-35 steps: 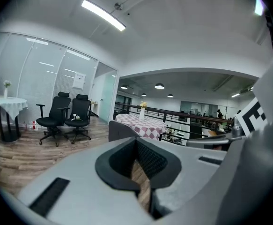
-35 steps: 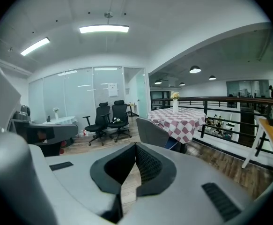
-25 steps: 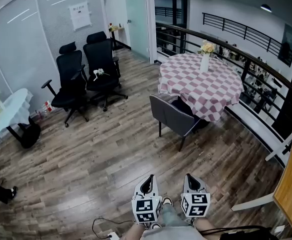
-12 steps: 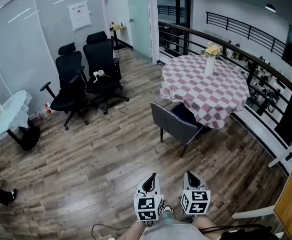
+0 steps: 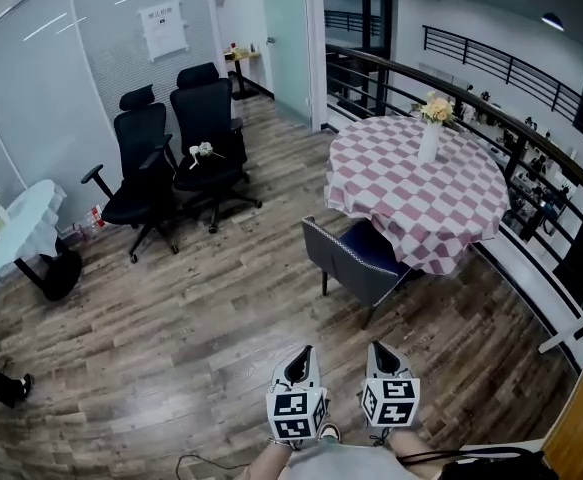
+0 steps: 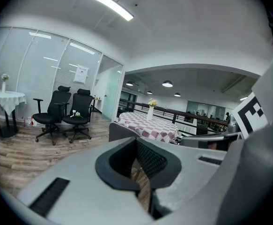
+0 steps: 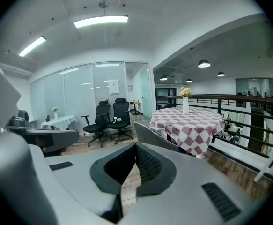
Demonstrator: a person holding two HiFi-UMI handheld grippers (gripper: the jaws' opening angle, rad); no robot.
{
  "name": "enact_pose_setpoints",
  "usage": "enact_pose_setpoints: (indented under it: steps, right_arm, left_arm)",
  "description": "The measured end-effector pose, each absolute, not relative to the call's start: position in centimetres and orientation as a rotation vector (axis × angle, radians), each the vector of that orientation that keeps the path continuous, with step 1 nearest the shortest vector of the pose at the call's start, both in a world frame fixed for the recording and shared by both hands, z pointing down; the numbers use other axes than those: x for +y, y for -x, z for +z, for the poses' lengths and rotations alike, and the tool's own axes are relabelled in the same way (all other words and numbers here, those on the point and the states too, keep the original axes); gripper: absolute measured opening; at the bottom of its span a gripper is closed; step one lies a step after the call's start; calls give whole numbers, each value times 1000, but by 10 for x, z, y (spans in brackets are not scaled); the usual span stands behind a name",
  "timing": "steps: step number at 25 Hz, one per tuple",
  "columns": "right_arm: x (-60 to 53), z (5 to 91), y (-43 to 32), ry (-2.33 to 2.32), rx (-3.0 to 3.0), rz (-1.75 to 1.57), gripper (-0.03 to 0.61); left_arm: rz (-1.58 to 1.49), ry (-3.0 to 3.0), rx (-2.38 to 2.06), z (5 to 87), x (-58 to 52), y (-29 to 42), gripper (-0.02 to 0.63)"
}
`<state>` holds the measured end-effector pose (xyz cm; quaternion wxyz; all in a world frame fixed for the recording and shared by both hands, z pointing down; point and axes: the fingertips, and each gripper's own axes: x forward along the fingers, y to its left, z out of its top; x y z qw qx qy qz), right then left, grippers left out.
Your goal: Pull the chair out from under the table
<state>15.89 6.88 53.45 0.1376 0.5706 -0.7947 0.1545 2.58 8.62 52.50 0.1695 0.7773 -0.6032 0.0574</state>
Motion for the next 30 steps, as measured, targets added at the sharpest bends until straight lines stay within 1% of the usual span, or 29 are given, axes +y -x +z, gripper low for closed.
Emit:
enact_pose_setpoints:
  steps: [12,30]
  right_arm:
    - [10,543,-162,-1585,-2326,464,17]
    - [-33,566,-165,-1600,-2265,541,17]
  left_arm:
    - [190,-2198,-1731,529,30,-38,3]
    - [259,-2215,-1645,548,-17,-47,3]
